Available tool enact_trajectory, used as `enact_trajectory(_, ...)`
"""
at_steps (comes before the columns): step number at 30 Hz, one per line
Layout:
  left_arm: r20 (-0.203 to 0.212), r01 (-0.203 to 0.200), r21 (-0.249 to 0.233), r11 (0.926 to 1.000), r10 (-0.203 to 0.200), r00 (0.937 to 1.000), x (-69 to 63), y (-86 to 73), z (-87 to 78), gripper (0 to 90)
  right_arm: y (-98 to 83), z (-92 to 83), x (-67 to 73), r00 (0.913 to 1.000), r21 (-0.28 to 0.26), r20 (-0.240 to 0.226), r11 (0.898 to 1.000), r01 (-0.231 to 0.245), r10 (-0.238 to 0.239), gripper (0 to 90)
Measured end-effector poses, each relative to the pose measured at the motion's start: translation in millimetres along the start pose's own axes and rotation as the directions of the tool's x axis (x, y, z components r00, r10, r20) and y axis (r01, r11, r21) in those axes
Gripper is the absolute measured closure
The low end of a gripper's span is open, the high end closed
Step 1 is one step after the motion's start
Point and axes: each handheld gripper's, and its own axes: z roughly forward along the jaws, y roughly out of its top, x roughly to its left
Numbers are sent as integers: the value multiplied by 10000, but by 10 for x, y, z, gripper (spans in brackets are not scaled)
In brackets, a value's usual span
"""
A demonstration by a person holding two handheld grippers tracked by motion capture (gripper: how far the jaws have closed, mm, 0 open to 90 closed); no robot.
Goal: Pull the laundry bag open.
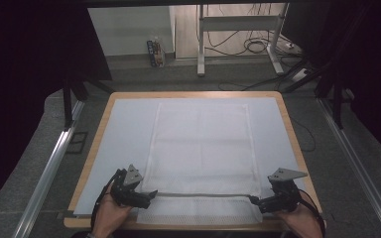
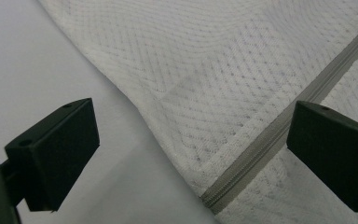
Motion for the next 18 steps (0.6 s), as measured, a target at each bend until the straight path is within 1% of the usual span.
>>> enact_trajectory(3, 7, -52, 39, 10000, 52, 10000, -7, 0, 9, 23, -35, -32, 30, 9999, 248, 134, 9997, -1, -2, 1)
enact_trajectory(5, -18, -117, 89, 9999, 117, 9999, -14, 1, 15, 23, -61, -40, 56, 9994, 453, 315, 9989, 106, -120, 9)
enact_trajectory(6, -15, -147, 117, 9998, 148, 9999, -17, 2, 18, 24, -74, -36, 76, 9991, 573, 400, 9983, 76, -99, 18)
enact_trajectory(9, -22, -183, 168, 9997, 184, 9998, -28, 4, 28, 25, -91, -3, 107, 9991, 939, 390, 9955, 106, -143, 51)
enact_trajectory(12, -19, -255, 236, 9994, 256, 9997, -32, 7, 31, 26, -93, 57, 140, 9984, 1330, 444, 9907, 284, -346, 70)
enact_trajectory(14, -3, -285, 262, 9992, 285, 9996, -34, 7, 36, 26, -94, 87, 152, 9983, 1453, 424, 9889, 324, -389, 73)
enact_trajectory(17, -5, -309, 298, 9991, 310, 9995, -46, 10, 43, 27, -103, 162, 172, 9965, 1946, 523, 9794, 536, -649, 74)
enact_trajectory(18, -18, -363, 336, 9988, 364, 9993, -49, 11, 44, 27, -99, 164, 184, 9954, 1954, 588, 9787, 623, -751, 74)
